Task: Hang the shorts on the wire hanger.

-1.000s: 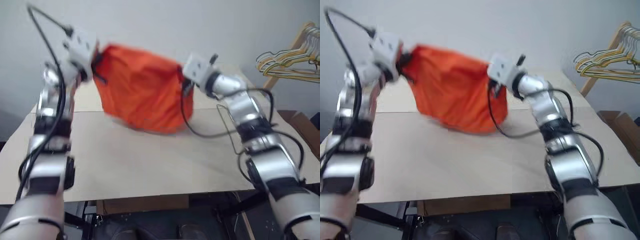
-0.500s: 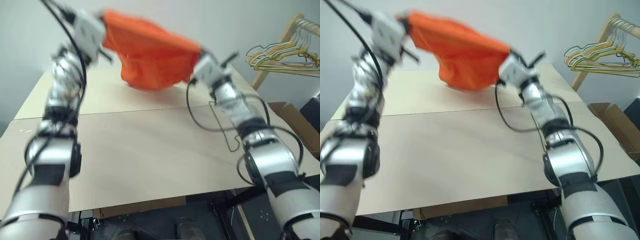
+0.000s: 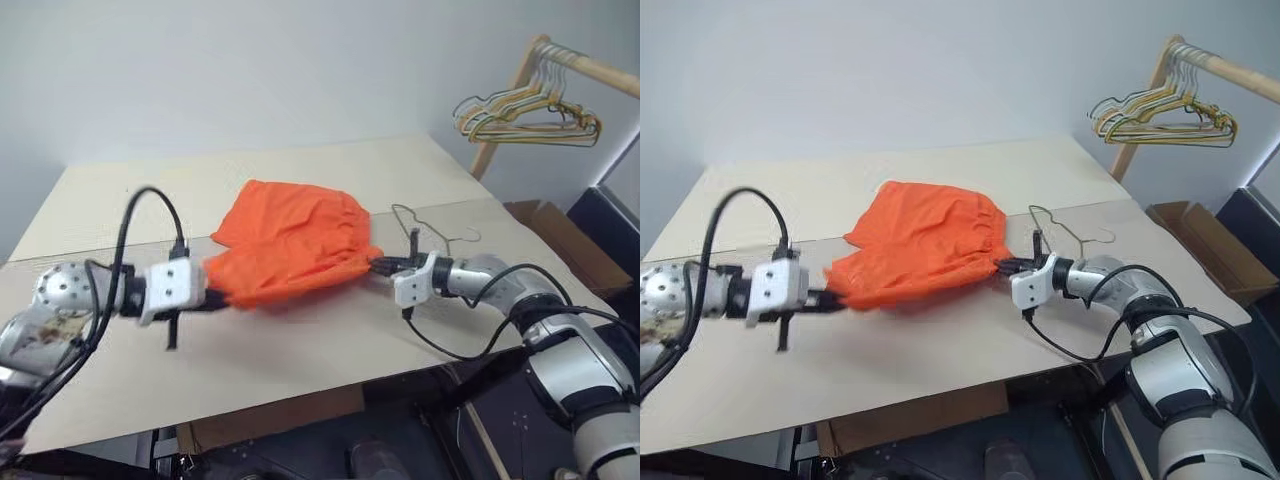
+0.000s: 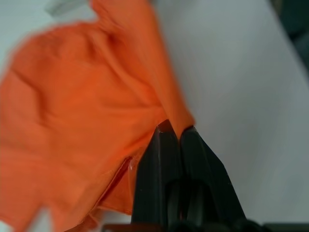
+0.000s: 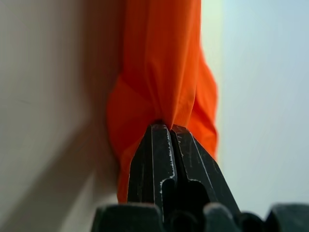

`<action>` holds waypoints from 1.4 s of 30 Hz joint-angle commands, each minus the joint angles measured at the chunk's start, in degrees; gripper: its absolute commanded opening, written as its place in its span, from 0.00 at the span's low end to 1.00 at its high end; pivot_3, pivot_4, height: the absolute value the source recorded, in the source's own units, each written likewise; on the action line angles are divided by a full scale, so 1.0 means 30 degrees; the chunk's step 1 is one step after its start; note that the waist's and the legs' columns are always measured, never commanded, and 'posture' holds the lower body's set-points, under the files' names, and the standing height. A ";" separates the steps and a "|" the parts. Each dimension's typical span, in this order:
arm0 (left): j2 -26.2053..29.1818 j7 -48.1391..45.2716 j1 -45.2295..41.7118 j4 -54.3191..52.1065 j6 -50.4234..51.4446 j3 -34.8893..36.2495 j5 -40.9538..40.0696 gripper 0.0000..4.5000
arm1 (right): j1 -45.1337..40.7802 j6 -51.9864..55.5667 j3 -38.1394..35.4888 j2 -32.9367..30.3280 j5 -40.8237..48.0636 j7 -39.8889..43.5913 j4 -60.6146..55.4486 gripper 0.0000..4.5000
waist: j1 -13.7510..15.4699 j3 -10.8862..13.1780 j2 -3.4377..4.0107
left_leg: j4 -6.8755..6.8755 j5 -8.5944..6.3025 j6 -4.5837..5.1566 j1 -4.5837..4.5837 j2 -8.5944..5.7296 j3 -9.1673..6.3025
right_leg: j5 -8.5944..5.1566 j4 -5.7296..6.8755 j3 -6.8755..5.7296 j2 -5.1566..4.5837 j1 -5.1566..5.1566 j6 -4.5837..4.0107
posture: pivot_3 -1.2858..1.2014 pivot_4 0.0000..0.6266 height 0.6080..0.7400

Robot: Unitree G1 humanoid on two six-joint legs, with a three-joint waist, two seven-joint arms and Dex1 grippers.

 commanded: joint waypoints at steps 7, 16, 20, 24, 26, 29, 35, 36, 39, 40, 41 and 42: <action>0.0651 0.0129 0.3376 -0.4418 0.2115 0.0995 0.0263 0.01 | 0.1558 -0.0015 -0.0312 -0.1348 -0.0153 0.0660 -0.2273 0.00 | 0.0780 -0.0002 -0.0001 | -0.0001 0.0006 -0.0012 -0.0004 0.0006 0.0040 | 0.0008 -0.0003 0.0009 0.0015 -0.0015 -0.0014 | 0.49 0.00 1.00; 0.0930 0.0040 0.5712 -0.6349 0.2775 0.1095 0.0878 0.01 | 0.5768 0.1545 -0.1238 -0.3138 0.3501 0.4144 -0.8010 0.00 | 0.0837 -0.0002 -0.0001 | -0.0001 -0.0002 0.0001 0.0003 0.0011 0.0054 | 0.0007 -0.0011 0.0019 0.0020 -0.0010 -0.0016 | 0.49 0.00 1.00; 0.1161 -0.0488 0.6413 -0.6497 0.2660 0.1229 0.1037 0.11 | 0.7315 0.3051 -0.1430 -0.3760 0.5334 0.5870 -1.0572 0.12 | 0.0814 -0.0002 -0.0001 | -0.0002 -0.0004 0.0004 0.0009 0.0025 0.0057 | 0.0007 -0.0006 0.0025 0.0036 -0.0014 -0.0021 | 0.48 0.00 1.00; 0.0953 -0.0756 0.6357 -0.6200 0.2453 0.1686 0.0690 0.37 | 0.8917 0.4947 -0.1865 -0.4975 0.8204 0.8146 -1.3515 0.40 | 0.0982 -0.0004 -0.0004 | -0.0001 -0.0016 0.0022 0.0000 0.0020 0.0058 | 0.0007 -0.0019 0.0018 0.0029 -0.0012 -0.0021 | 0.48 0.00 1.00; 0.0658 -0.0792 0.6168 -0.5950 0.2796 0.2374 -0.0052 0.52 | 0.9983 0.6716 -0.2692 -0.5866 1.0134 0.8976 -1.5283 0.56 | 0.1054 -0.0005 -0.0005 | 0.0000 -0.0019 0.0027 0.0001 0.0021 0.0060 | 0.0007 -0.0021 0.0017 0.0029 -0.0008 -0.0021 | 0.48 0.00 1.00; 0.0076 -0.0800 0.5499 -0.5359 0.3827 0.3658 -0.1827 0.74 | 1.1688 1.0462 -0.4624 -0.7183 1.3541 0.9958 -1.7917 0.79 | 0.1385 -0.0004 -0.0003 | 0.0000 -0.0023 0.0032 0.0001 0.0023 0.0061 | 0.0007 -0.0014 0.0019 0.0026 -0.0019 -0.0022 | 0.48 0.00 1.00; -0.3035 0.1865 0.1294 -0.3625 0.6116 0.3877 -0.4245 1.00 | 1.1698 2.0780 -0.8743 -0.7109 1.6273 0.7756 -1.8831 1.00 | 0.1647 -0.0031 -0.0001 | 0.0012 -0.0023 0.0030 0.0015 0.0029 0.0068 | 0.0019 -0.0007 0.0009 0.0042 -0.0001 -0.0036 | 0.47 0.00 1.00; -0.3715 0.2433 0.0378 -0.3392 0.6660 0.3664 -0.4613 1.00 | 1.1226 2.2413 -0.8917 -0.6877 1.5986 0.7240 -1.8407 1.00 | 0.1660 -0.0042 -0.0011 | 0.0016 -0.0023 0.0030 0.0011 0.0026 0.0074 | 0.0019 -0.0005 0.0007 0.0041 -0.0003 -0.0036 | 0.47 0.00 1.00; -0.5313 0.3495 -0.1551 -0.2862 0.7788 0.3209 -0.5230 1.00 | 0.9352 2.8010 -0.8807 -0.5952 1.5505 0.6052 -1.7256 1.00 | 0.1597 -0.0061 -0.0025 | 0.0015 -0.0021 0.0027 -0.0016 0.0027 0.0113 | 0.0023 -0.0013 -0.0002 0.0056 -0.0019 -0.0041 | 0.46 0.00 1.00; -0.5685 0.3727 -0.1961 -0.2737 0.8006 0.3115 -0.5311 1.00 | 0.8772 2.9636 -0.8713 -0.5683 1.5348 0.5800 -1.6957 1.00 | 0.1528 -0.0064 -0.0021 | 0.0011 -0.0023 0.0028 -0.0017 0.0024 0.0116 | 0.0022 -0.0021 0.0002 0.0058 -0.0019 -0.0041 | 0.46 0.00 1.00; -0.6077 0.4064 -0.2504 -0.2656 0.8326 0.2981 -0.5423 1.00 | 0.7890 3.1398 -0.8578 -0.5068 1.4821 0.4888 -1.6188 1.00 | 0.1435 -0.0064 -0.0021 | 0.0013 -0.0022 0.0027 -0.0027 0.0022 0.0122 | 0.0023 -0.0023 0.0007 0.0057 -0.0024 -0.0041 | 0.46 0.00 1.00; -0.6312 0.4241 -0.2859 -0.2619 0.8583 0.2917 -0.5514 1.00 | 0.7236 3.2648 -0.8530 -0.4581 1.4412 0.4246 -1.5611 1.00 | 0.1359 -0.0067 -0.0019 | 0.0013 -0.0020 0.0023 -0.0057 0.0018 0.0123 | 0.0024 -0.0024 0.0007 0.0056 -0.0048 -0.0043 | 0.46 0.00 1.00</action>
